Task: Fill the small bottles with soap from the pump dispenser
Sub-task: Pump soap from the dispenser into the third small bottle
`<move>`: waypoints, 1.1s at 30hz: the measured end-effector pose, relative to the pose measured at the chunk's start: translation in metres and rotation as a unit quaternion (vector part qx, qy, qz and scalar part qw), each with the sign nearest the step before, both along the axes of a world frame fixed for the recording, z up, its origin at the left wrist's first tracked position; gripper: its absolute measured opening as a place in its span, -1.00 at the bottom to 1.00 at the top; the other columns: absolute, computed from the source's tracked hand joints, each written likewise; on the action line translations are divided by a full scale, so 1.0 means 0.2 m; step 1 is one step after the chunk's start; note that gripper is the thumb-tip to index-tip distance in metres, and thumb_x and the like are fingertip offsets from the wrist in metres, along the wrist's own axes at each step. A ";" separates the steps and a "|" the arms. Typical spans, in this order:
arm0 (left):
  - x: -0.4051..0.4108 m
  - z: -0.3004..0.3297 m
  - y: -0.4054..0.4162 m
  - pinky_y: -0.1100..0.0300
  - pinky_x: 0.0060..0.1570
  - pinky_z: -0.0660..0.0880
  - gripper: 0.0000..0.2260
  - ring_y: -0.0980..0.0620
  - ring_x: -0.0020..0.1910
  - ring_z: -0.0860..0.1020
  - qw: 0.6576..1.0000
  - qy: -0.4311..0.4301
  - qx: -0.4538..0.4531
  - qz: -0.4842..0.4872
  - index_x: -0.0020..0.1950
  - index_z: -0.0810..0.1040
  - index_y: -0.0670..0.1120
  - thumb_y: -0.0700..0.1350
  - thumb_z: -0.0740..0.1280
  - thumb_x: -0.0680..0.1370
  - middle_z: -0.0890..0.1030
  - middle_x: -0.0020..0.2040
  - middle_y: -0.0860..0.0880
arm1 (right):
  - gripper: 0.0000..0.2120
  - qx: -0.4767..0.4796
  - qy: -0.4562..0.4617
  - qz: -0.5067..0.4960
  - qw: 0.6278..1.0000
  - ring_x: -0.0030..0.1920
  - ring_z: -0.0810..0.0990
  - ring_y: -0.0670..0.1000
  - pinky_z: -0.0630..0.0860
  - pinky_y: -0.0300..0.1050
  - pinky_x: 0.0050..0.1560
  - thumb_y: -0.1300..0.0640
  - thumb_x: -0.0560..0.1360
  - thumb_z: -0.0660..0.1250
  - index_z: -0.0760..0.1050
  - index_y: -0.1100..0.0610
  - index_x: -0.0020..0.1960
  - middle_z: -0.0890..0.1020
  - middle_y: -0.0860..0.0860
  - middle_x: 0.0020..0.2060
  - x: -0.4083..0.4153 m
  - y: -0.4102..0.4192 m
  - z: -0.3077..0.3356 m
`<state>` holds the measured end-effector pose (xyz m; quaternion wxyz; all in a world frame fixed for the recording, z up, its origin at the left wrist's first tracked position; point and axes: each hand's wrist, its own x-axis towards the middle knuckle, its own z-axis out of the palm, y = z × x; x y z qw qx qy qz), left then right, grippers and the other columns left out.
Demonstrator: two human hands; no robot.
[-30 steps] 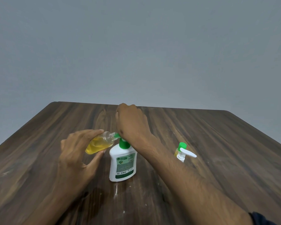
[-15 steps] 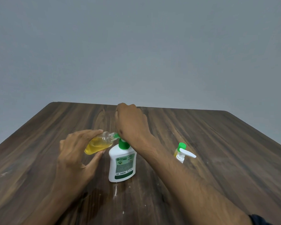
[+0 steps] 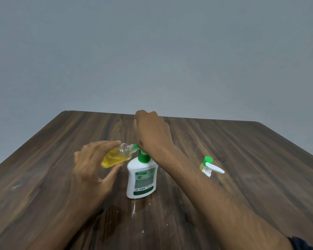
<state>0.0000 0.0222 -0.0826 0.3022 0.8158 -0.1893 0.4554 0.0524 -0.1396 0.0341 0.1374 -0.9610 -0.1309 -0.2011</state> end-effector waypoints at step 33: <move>0.01 -0.01 0.00 -0.06 0.08 0.43 -0.60 -0.08 0.16 0.59 1.000 -0.006 -0.004 0.000 0.28 0.64 -0.10 -0.09 0.53 0.45 0.65 0.19 -0.02 | -0.85 -0.002 0.009 -0.002 1.000 -0.24 0.40 0.06 0.21 -0.07 -0.36 0.22 0.62 0.28 0.33 0.11 -0.06 0.30 -0.04 -0.31 -0.01 0.01 0.00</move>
